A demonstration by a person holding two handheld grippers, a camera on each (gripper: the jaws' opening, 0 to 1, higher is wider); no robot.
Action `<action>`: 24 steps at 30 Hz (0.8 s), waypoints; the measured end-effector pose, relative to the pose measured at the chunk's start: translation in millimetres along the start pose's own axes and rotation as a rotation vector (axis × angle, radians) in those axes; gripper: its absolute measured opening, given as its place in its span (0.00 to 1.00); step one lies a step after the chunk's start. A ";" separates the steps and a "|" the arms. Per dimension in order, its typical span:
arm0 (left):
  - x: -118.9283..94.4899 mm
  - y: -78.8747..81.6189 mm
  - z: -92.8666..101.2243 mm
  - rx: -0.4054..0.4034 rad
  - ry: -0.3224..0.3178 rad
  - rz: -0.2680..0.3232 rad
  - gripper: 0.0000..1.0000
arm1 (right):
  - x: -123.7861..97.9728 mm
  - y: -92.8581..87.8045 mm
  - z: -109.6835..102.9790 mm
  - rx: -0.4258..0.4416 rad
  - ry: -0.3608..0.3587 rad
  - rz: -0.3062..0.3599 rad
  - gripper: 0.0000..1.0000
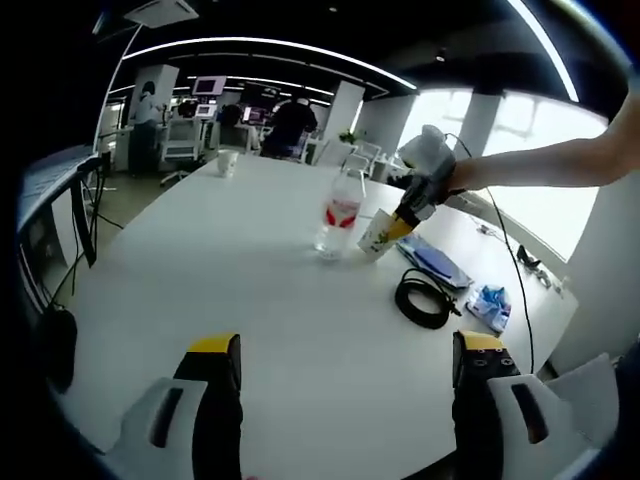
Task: Arrange the tabletop items into an orderly group along one side of the table until the central work area is clear of visible clutter.
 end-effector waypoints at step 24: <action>-0.5 0.4 -4.1 -0.032 0.002 0.025 0.85 | 11.5 22.4 -10.6 -0.212 -0.004 -0.162 0.00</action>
Point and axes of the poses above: the point that each gripper's makers call its tool centre point, and the gripper's own axes: x roughly forward along the fingers, z roughly to its right, y roughly out of its top, the point moved 10 cm from there along -x, roughly backward along the fingers
